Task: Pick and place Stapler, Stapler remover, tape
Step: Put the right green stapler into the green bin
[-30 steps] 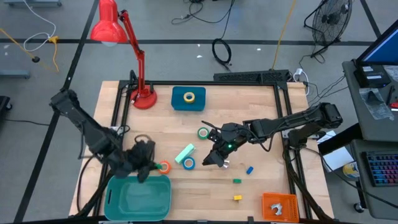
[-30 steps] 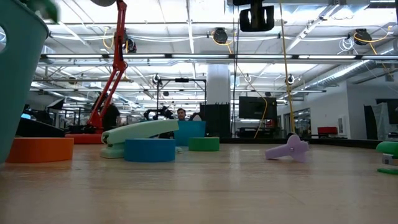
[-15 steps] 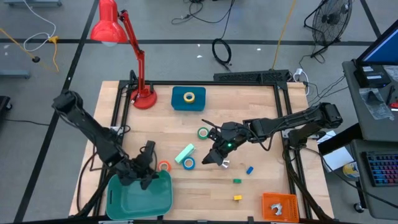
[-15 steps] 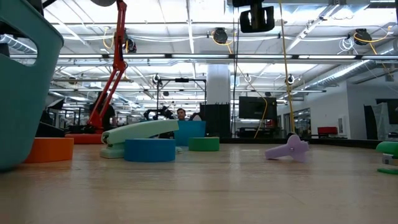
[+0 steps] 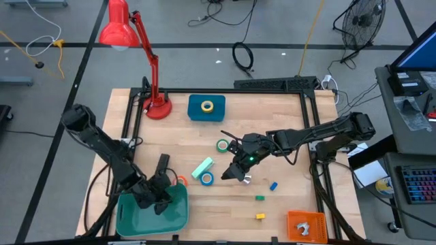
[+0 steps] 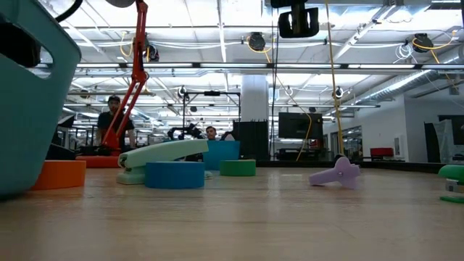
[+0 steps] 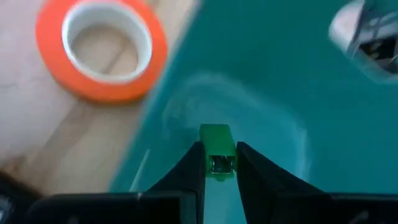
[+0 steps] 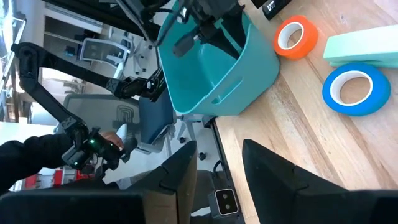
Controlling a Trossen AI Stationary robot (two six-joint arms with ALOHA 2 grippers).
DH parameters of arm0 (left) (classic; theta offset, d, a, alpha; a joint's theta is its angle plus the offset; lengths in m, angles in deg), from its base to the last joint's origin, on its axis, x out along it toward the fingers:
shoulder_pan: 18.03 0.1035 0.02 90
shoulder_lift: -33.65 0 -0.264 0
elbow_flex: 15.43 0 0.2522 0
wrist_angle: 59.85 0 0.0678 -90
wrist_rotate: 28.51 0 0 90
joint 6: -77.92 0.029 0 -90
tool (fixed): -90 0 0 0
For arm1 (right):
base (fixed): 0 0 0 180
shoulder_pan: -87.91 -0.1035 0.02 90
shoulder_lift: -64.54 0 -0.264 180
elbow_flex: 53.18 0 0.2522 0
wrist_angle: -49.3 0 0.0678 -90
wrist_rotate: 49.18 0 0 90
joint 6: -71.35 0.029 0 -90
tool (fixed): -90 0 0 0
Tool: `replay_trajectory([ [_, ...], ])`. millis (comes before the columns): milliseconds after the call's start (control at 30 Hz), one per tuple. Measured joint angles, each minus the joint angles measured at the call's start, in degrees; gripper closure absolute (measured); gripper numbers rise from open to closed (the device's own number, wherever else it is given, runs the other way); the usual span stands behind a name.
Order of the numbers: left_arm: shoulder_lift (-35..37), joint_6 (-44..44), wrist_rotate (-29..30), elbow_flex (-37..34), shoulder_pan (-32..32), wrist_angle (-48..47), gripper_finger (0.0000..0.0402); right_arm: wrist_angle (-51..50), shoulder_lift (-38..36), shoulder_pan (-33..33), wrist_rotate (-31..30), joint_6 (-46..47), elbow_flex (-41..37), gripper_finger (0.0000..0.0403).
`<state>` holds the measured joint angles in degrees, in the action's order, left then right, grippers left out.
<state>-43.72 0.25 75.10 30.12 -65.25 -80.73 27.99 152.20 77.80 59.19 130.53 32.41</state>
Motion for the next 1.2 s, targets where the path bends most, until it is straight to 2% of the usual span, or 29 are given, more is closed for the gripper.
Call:
replay_trajectory([
  [467, -0.7, 1.1, -4.3, 0.4, -0.5, -2.4, 0.0337, -0.4, 0.0, 0.9, -0.1, -0.5, -0.1, 0.0279],
  [733, -0.7, 0.6, -4.3, 2.1, -0.5, -5.3, 0.0298, -0.4, 0.0, 1.9, -0.1, -0.9, -0.2, 0.0280],
  [933, -0.8, 3.6, -3.6, 6.2, -0.5, -13.6, 0.0341, -0.4, 0.0, 1.9, 0.0, -1.4, -0.2, 0.0281],
  [1200, -0.8, 2.6, -3.6, 6.4, -0.5, -12.7, 0.0341, -0.4, 0.0, 1.9, 0.0, -1.4, -0.2, 0.0281],
])
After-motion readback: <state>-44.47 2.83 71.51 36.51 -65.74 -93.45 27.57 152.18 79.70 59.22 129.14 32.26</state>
